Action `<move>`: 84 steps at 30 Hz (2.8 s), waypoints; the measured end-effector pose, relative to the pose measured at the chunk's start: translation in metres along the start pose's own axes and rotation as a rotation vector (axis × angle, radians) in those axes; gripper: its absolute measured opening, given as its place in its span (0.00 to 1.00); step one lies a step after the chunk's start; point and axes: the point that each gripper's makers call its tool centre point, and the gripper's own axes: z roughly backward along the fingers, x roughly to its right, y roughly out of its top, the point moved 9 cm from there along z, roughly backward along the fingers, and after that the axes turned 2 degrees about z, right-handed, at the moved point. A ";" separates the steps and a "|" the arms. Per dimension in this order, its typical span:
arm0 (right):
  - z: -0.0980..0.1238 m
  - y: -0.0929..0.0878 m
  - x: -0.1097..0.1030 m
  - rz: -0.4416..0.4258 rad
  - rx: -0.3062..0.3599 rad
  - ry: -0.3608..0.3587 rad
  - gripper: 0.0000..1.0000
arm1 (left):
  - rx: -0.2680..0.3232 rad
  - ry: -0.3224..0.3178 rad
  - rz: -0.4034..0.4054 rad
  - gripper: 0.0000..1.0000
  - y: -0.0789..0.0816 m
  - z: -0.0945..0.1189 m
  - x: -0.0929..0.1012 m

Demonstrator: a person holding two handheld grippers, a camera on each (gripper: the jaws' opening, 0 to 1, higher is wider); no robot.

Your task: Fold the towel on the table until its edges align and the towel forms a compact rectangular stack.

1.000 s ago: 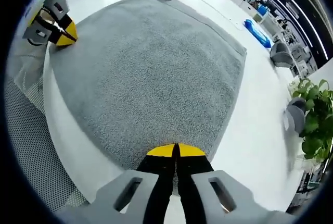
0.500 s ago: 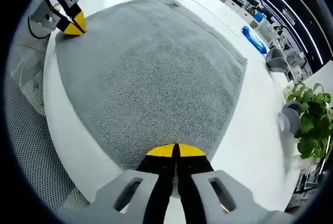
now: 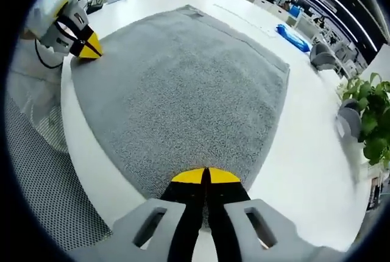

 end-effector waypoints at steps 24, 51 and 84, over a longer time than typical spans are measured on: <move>0.001 0.004 -0.014 0.040 0.014 0.045 0.00 | -0.041 -0.051 -0.063 0.01 -0.004 -0.004 -0.021; 0.007 -0.010 -0.010 0.229 0.147 0.145 0.00 | 0.111 -0.094 -0.071 0.01 -0.020 -0.004 -0.029; 0.035 -0.049 -0.031 0.194 0.102 0.171 0.08 | 0.142 -0.301 0.009 0.16 -0.071 0.028 -0.017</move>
